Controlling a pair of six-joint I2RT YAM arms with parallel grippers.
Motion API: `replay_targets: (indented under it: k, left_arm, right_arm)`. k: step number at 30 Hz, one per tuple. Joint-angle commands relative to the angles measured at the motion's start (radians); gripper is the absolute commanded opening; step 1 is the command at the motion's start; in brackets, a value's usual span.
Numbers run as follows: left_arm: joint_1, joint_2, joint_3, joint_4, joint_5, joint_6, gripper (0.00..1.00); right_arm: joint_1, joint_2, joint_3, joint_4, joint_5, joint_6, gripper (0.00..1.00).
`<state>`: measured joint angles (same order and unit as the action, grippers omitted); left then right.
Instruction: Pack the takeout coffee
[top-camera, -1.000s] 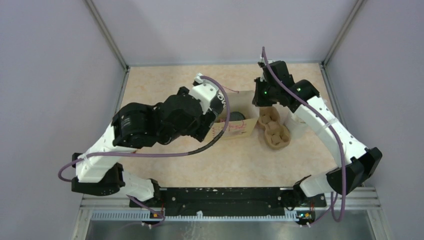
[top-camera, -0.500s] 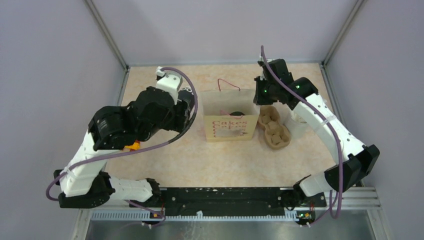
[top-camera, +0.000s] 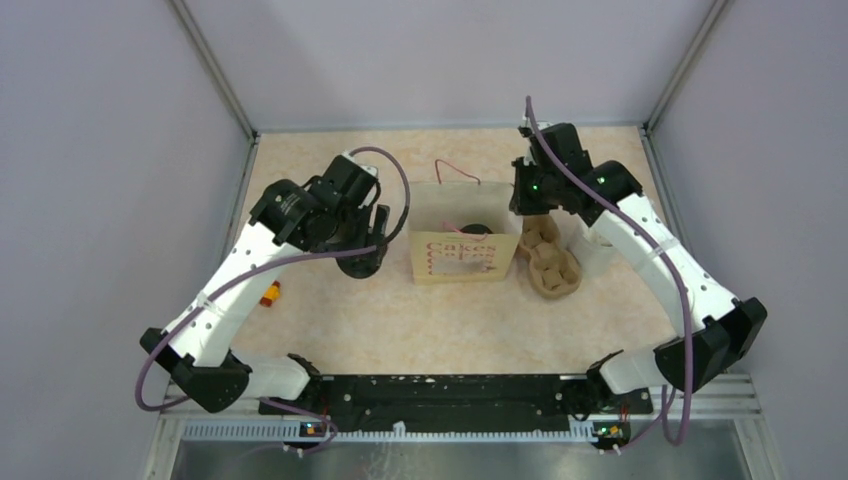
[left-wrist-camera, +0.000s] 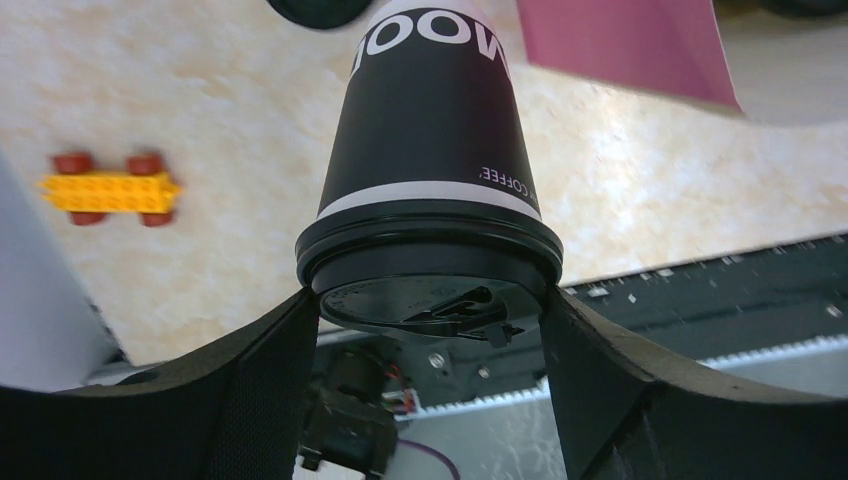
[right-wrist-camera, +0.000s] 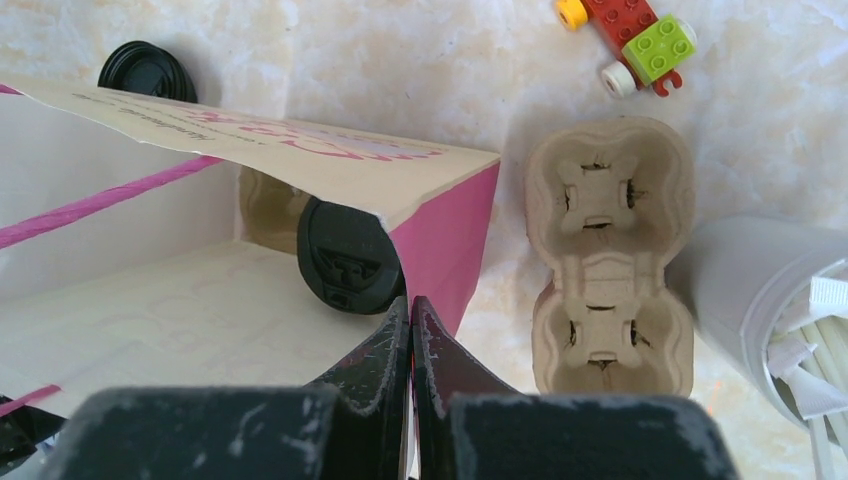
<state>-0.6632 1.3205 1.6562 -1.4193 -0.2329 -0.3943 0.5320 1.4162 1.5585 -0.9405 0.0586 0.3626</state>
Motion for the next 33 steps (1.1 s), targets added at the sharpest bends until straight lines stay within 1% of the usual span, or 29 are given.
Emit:
replay_targets:
  k: [1,5,9,12,14,17,20,24,26,33]
  left_arm:
    - [0.008,-0.041,-0.052,0.005,0.197,-0.092,0.53]
    - [0.010,-0.042,-0.119,0.004,0.320,-0.140,0.52]
    - [0.011,-0.092,-0.227,0.002,0.387,-0.199,0.52]
    - [0.012,-0.134,-0.295,0.003,0.355,-0.238,0.53]
    - [0.014,-0.138,-0.302,0.002,0.298,-0.248,0.54]
    - [0.020,-0.099,-0.298,0.005,0.242,-0.249,0.56]
    - [0.020,-0.034,-0.294,0.003,0.200,-0.219,0.56]
    - [0.022,0.006,-0.286,0.005,0.133,-0.215,0.56]
    - [0.030,0.035,-0.291,0.004,0.125,-0.183,0.57]
    - [0.047,0.093,-0.339,0.010,0.146,-0.160,0.58]
  right_arm:
    - [-0.012,-0.080,-0.051,0.033,-0.012,-0.006,0.00]
    - [-0.013,-0.099,-0.061,0.042,-0.010,-0.011,0.00]
    - [-0.023,-0.119,-0.061,0.046,-0.008,-0.029,0.00]
    - [-0.029,-0.132,-0.064,0.050,-0.003,-0.046,0.00]
    - [-0.036,-0.142,-0.078,0.056,-0.001,-0.054,0.00]
    - [-0.044,-0.154,-0.102,0.060,0.008,-0.074,0.00]
    - [-0.044,-0.163,-0.111,0.062,0.008,-0.086,0.00]
    - [-0.044,-0.171,-0.115,0.067,-0.020,-0.080,0.00]
    - [-0.044,-0.172,-0.116,0.067,-0.023,-0.078,0.00]
    - [-0.044,-0.193,-0.134,0.071,-0.028,-0.077,0.00]
